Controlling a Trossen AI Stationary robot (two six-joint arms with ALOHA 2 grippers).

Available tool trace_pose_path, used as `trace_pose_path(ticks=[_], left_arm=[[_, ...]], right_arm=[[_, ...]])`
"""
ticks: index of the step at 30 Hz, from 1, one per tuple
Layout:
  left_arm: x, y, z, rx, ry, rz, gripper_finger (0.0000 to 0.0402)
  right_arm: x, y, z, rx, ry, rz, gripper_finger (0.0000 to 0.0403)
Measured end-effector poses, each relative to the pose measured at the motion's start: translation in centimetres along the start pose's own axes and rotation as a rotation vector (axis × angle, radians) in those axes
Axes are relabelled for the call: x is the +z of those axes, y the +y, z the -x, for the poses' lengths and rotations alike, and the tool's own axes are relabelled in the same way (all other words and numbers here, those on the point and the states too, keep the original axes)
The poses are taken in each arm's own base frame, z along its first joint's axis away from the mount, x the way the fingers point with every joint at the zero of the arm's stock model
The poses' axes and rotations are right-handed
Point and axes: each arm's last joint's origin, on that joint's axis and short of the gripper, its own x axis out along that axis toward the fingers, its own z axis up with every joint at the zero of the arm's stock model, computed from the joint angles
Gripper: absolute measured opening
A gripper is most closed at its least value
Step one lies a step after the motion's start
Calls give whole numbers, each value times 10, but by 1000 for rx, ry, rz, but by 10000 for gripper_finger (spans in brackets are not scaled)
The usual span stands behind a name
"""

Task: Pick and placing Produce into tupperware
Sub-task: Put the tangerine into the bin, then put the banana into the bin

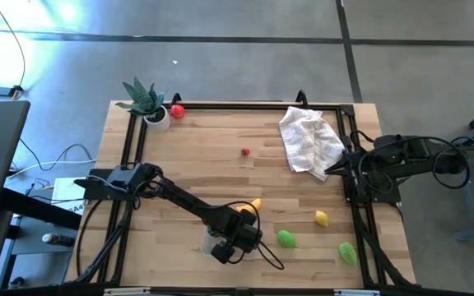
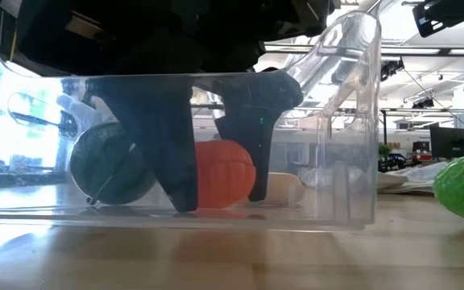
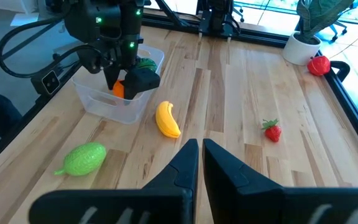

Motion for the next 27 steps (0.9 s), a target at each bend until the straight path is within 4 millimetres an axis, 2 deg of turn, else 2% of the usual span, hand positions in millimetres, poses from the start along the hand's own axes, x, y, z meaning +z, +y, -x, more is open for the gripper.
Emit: trace_pose_path(ticks=[9,19,27], left_arm=[[6,1,14,14,8,11,287],[6,-1,14,29,9,25,287],[15,2,36,83,22,9,287]], right_arm=[[0,0,0,1,1,0,16],[0,0,0,0,0,0,16],[0,0,0,0,0,0,16]])
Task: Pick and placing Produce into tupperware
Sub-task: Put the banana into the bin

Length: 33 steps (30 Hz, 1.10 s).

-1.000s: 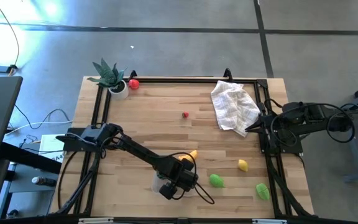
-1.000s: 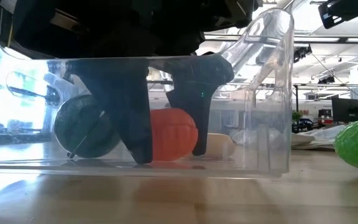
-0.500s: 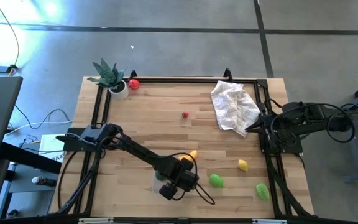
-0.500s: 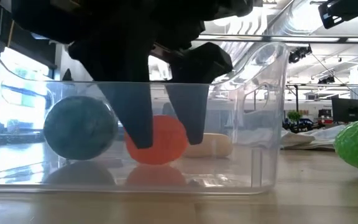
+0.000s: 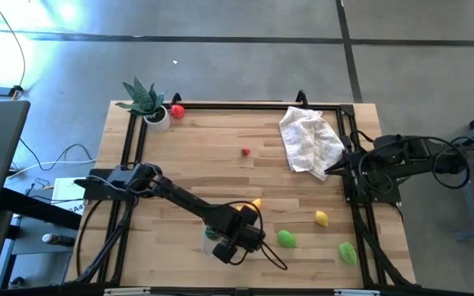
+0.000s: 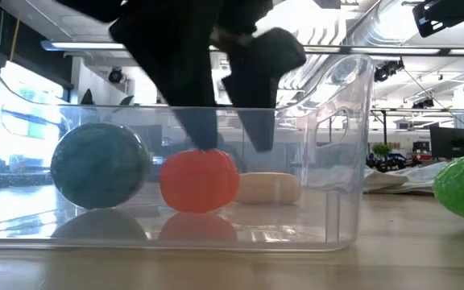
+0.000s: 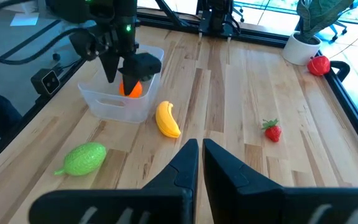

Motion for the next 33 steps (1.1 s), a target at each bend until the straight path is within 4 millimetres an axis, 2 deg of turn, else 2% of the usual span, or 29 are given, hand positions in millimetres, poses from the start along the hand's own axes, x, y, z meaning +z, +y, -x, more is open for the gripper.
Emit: trace_pose_path(ticks=[10,18,33], left_arm=[[12,9,42,119,7,-1,287],[14,38,75,201,-32,147,287],[5,83,81,196,-90,399,287]], right_arm=[[0,0,0,1,0,0,16],[0,0,0,0,0,0,16],[0,0,0,0,0,0,16]])
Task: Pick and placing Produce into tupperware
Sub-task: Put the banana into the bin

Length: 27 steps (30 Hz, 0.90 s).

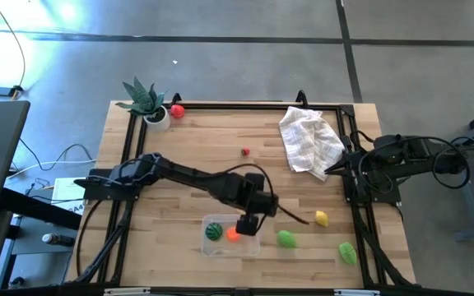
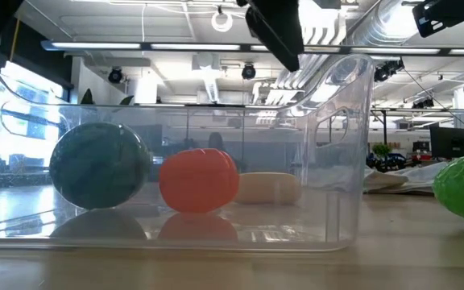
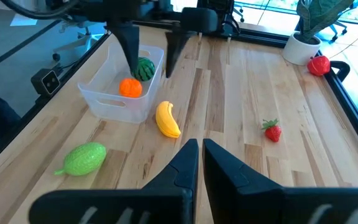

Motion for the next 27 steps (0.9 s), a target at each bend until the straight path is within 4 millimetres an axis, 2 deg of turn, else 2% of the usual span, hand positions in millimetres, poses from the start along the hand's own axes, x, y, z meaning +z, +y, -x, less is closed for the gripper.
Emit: trace_pose_path(ticks=[8,17,23,27], left_arm=[[2,27,-17,-94,4,161,287],[2,40,-45,-115,24,260,287],[0,46,-72,-106,55,292,287],[-1,52,-77,-93,68,303,287]], right_arm=[[0,0,0,0,0,0,16],[0,0,0,0,0,0,16],[0,0,0,0,-1,0,16],[0,0,0,-1,-1,0,16]])
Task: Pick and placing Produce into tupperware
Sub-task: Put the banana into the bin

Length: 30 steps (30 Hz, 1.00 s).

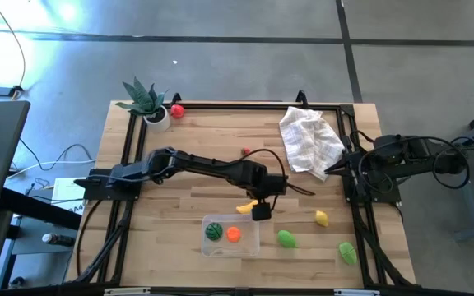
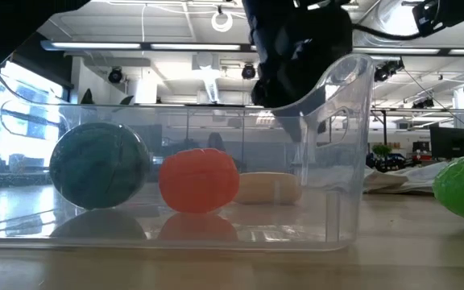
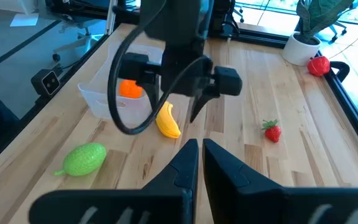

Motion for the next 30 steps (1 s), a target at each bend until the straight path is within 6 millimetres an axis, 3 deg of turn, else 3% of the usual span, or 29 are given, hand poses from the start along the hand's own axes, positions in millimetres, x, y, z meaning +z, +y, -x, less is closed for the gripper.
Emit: trace_pose_path(ticks=[11,24,30], left_arm=[[-9,6,-24,13,119,60,287],[-15,6,-27,5,190,76,287],[-17,4,-45,-62,229,92,287]], right_arm=[[0,0,0,0,1,0,16],[0,0,0,0,1,0,16],[0,0,0,0,0,0,16]])
